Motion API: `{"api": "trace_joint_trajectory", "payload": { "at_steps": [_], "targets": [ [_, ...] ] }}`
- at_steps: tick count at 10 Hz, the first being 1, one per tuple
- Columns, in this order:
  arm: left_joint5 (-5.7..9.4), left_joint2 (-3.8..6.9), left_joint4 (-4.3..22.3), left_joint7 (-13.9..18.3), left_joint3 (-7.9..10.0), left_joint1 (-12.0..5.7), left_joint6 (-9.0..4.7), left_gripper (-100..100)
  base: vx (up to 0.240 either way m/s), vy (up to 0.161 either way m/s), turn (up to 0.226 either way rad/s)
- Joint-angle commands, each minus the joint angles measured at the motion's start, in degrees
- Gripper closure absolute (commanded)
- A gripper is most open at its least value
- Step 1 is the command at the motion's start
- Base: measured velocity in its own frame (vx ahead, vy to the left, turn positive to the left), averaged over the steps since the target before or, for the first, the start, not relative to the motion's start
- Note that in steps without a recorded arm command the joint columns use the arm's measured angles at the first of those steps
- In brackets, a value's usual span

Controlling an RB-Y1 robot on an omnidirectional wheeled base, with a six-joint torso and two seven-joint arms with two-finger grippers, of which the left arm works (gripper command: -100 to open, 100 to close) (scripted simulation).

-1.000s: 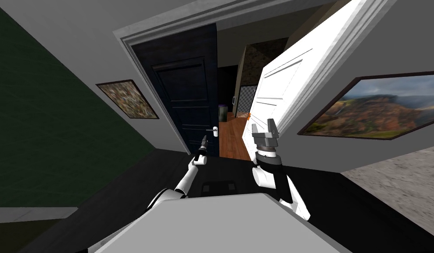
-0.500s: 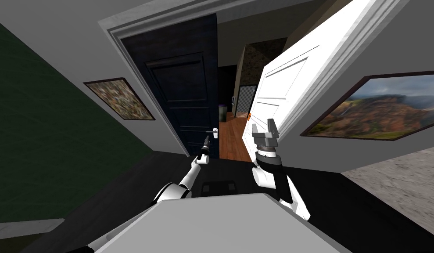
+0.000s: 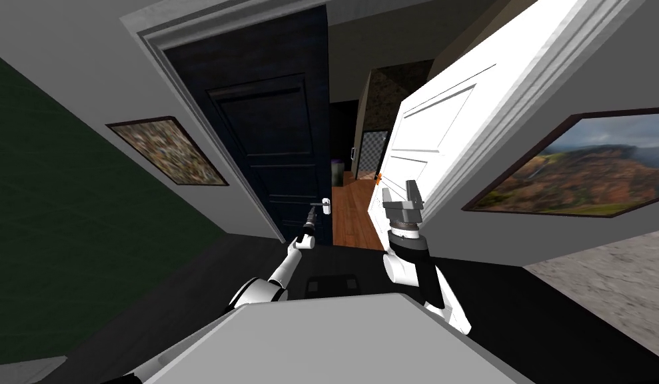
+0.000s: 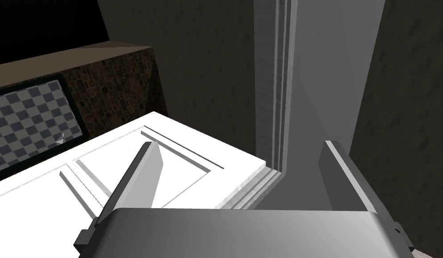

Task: Push the door open

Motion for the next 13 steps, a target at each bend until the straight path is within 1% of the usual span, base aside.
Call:
{"api": "trace_joint_trajectory", "payload": {
  "at_steps": [1,2,3,5,6,7,8,13],
  "targets": [
    [0.02,0.41,0.5,-0.1,0.36,-0.44,-0.11,-100,0.199,-0.05,-0.025],
    [0.02,0.42,0.7,-0.1,0.48,-0.47,-0.17,-100,0.177,-0.051,-0.02],
    [0.02,0.17,0.8,-0.1,0.59,-0.51,-0.23,-100,0.17,-0.034,-0.023],
    [0.02,-0.93,1.0,-0.1,0.78,-0.56,-0.34,-100,0.188,-0.017,-0.02],
    [0.02,-1.9,1.0,0.0,0.88,-0.59,-0.39,-100,0.192,-0.023,-0.019],
    [0.03,-1.35,2.0,0.1,0.74,-1.0,-0.85,-100,0.081,-0.006,-0.003],
    [0.03,-1.35,2.0,0.1,0.74,-1.0,-0.85,100,-0.011,0.0,0.006],
    [0.03,-1.35,2.0,0.1,0.74,-1.0,-0.85,100,-0.007,0.001,-0.004]
  ]
}}
